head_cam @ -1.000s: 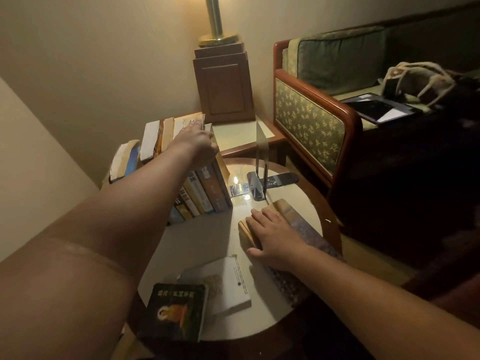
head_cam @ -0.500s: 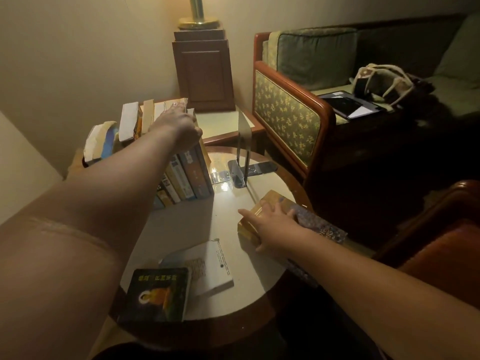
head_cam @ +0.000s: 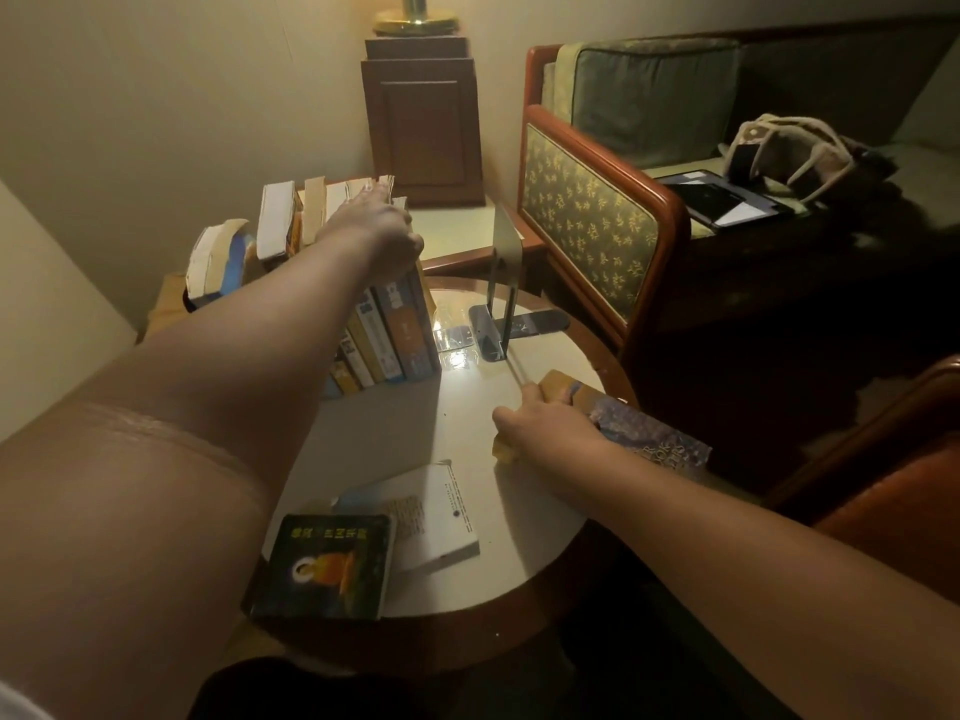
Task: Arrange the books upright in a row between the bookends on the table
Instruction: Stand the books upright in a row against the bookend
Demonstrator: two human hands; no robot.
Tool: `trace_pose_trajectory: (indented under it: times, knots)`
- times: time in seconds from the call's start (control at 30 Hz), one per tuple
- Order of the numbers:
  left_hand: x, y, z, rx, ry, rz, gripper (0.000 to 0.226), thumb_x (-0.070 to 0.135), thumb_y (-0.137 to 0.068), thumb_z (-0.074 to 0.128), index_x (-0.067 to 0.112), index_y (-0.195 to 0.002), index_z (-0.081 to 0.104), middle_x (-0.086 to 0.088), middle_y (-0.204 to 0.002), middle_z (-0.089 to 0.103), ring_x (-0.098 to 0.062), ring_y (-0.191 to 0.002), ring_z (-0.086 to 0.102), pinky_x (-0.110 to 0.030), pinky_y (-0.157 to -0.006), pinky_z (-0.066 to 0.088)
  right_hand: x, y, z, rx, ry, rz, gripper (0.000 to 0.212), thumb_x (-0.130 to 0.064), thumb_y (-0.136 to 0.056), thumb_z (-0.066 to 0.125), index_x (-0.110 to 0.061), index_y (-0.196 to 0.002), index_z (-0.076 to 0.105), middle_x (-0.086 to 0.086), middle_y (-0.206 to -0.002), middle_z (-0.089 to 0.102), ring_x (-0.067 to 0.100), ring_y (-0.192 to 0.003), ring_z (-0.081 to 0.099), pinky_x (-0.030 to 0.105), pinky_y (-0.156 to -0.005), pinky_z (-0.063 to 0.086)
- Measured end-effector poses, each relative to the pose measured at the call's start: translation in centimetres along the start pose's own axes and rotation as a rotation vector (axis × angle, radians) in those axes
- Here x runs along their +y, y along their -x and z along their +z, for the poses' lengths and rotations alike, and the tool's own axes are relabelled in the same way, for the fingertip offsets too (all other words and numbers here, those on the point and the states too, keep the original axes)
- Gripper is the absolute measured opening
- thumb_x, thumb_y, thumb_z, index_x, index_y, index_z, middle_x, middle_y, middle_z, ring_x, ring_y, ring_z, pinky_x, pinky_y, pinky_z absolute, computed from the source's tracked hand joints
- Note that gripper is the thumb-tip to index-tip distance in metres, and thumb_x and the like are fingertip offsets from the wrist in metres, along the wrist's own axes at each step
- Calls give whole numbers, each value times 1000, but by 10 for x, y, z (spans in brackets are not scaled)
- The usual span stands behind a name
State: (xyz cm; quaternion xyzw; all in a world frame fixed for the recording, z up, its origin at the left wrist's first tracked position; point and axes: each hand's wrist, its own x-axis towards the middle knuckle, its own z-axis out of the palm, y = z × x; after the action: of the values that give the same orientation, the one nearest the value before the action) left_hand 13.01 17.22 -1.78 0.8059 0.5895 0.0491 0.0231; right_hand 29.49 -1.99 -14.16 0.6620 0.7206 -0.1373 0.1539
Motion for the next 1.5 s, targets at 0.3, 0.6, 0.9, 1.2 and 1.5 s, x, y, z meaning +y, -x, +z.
trace_pose_trajectory:
  times: [0.3, 0.6, 0.9, 1.2, 1.5]
  knots:
    - [1, 4, 0, 13, 13, 9, 48, 35, -103, 39, 23, -148, 50, -9, -169, 8, -29, -155, 10, -45, -123, 17, 35, 33, -6, 560, -207, -78, 34, -40, -103, 55, -24, -132, 45, 23, -156, 40, 52, -134, 48, 58, -99, 53]
    - [3, 6, -3, 4, -1, 9, 47, 34, -104, 39, 21, -149, 48, -10, -169, 8, -29, -155, 9, -43, -123, 15, 29, 30, -27, 1087, -419, -336, 24, -30, -104, 59, -17, -123, 52, 18, -124, 68, 36, -103, 72, 45, -87, 62]
    - [6, 9, -9, -20, 2, -11, 47, 34, -104, 39, 24, -150, 46, -7, -170, 7, -27, -156, 6, -43, -123, 14, -4, 21, -25, 1153, -676, -306, 43, -26, -92, 77, -16, -122, 47, 10, -104, 73, 20, -85, 76, 10, -80, 52]
    - [3, 6, -5, -22, 2, -17, 49, 37, -103, 41, 25, -151, 45, -7, -170, 6, -27, -156, 6, -45, -123, 14, -19, 35, -67, 921, -686, -50, 46, -51, -85, 74, -15, -105, 54, 4, -107, 55, 18, -91, 61, 24, -69, 59]
    - [1, 5, -4, -23, 8, -1, 49, 38, -104, 40, 25, -150, 46, -8, -170, 6, -27, -156, 6, -43, -123, 14, -8, 27, -84, 686, -634, 64, 73, -36, -89, 68, -23, -150, 31, 9, -134, 48, 25, -112, 58, 22, -72, 47]
